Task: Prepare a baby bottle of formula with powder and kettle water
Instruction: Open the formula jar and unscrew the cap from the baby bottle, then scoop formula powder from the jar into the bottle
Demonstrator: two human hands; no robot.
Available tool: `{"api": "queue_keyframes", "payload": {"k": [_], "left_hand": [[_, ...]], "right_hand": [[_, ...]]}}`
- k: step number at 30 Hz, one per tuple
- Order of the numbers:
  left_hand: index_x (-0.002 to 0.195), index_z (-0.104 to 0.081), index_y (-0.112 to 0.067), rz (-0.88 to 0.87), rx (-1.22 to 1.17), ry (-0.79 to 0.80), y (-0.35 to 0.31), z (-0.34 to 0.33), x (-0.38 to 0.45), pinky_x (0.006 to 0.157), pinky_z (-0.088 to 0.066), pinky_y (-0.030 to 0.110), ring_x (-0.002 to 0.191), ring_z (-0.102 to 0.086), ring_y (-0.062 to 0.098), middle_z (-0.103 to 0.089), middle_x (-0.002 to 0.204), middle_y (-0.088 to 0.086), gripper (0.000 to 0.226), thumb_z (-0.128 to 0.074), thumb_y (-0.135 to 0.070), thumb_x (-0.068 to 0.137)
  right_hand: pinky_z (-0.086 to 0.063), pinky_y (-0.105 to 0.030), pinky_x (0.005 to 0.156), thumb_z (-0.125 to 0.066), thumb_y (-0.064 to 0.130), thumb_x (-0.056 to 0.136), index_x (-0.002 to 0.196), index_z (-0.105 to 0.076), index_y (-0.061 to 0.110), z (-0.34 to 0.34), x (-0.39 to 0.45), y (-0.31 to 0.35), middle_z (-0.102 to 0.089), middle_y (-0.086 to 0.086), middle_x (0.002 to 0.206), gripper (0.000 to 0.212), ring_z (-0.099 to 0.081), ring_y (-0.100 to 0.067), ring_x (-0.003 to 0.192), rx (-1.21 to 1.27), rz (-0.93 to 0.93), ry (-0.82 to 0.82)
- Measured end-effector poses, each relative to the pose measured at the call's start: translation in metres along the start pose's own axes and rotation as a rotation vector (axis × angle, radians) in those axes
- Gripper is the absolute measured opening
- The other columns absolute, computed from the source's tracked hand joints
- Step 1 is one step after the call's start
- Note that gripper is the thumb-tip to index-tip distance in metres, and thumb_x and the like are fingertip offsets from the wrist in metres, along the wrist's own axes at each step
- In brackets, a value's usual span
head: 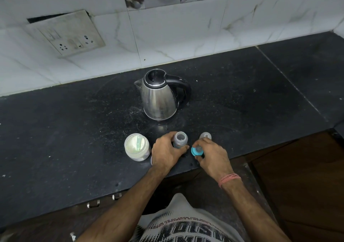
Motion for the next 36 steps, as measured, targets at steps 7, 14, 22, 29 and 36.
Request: {"api": "queue_keyframes", "payload": {"k": [7, 14, 22, 29, 36], "left_hand": [[0.134, -0.078, -0.038, 0.006, 0.001, -0.002, -0.004, 0.002, -0.004, 0.103, -0.064, 0.039, 0.113, -0.076, 0.001, -0.083, 0.121, -0.02, 0.066, -0.101, -0.051, 0.074], [0.136, -0.078, -0.036, 0.025, 0.021, 0.002, -0.011, 0.006, -0.006, 0.106, -0.063, 0.038, 0.116, -0.076, 0.005, -0.083, 0.125, -0.016, 0.067, -0.103, -0.048, 0.076], [0.136, -0.075, -0.038, 0.037, -0.031, 0.002, -0.012, 0.005, -0.008, 0.106, -0.063, 0.04, 0.116, -0.076, 0.004, -0.082, 0.125, -0.017, 0.07, -0.105, -0.049, 0.073], [0.168, -0.049, -0.028, -0.026, -0.235, 0.013, -0.02, 0.014, -0.015, 0.121, -0.055, 0.042, 0.145, -0.062, 0.006, -0.067, 0.157, -0.01, 0.126, -0.095, -0.065, 0.057], [0.166, -0.052, -0.027, -0.154, -0.259, -0.134, -0.026, 0.064, -0.029, 0.108, -0.056, 0.022, 0.137, -0.06, 0.003, -0.06, 0.154, -0.013, 0.101, -0.098, -0.033, 0.077]], "right_hand": [[-0.057, -0.039, 0.105, -0.087, 0.018, 0.089, 0.123, -0.069, 0.03, -0.012, -0.003, 0.001, -0.067, 0.011, 0.133, 0.04, -0.069, -0.019, 0.124, -0.014, 0.002, 0.021], [-0.058, -0.039, 0.107, -0.088, 0.019, 0.089, 0.126, -0.067, 0.032, -0.012, -0.004, 0.003, -0.066, 0.012, 0.135, 0.044, -0.067, -0.018, 0.127, 0.016, -0.003, 0.037], [-0.055, -0.034, 0.103, -0.083, 0.027, 0.094, 0.131, -0.069, 0.031, 0.011, -0.003, 0.011, -0.068, 0.01, 0.135, 0.04, -0.067, -0.014, 0.123, 0.077, 0.0, -0.082], [-0.061, -0.037, 0.094, -0.079, 0.03, 0.096, 0.125, -0.072, 0.028, 0.039, 0.005, 0.034, -0.068, 0.012, 0.126, 0.029, -0.066, -0.01, 0.113, 0.169, 0.102, -0.247], [-0.057, -0.033, 0.095, -0.074, 0.031, 0.1, 0.126, -0.072, 0.027, 0.048, 0.024, 0.072, -0.069, 0.012, 0.125, 0.026, -0.062, -0.009, 0.116, 0.223, 0.236, -0.26]]}}
Point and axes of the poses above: each hand's wrist, its own x-axis towards the middle knuckle, its own z-axis out of the back of the hand, y = z × x, the point moved 4 cm from there along x, towards the middle knuckle
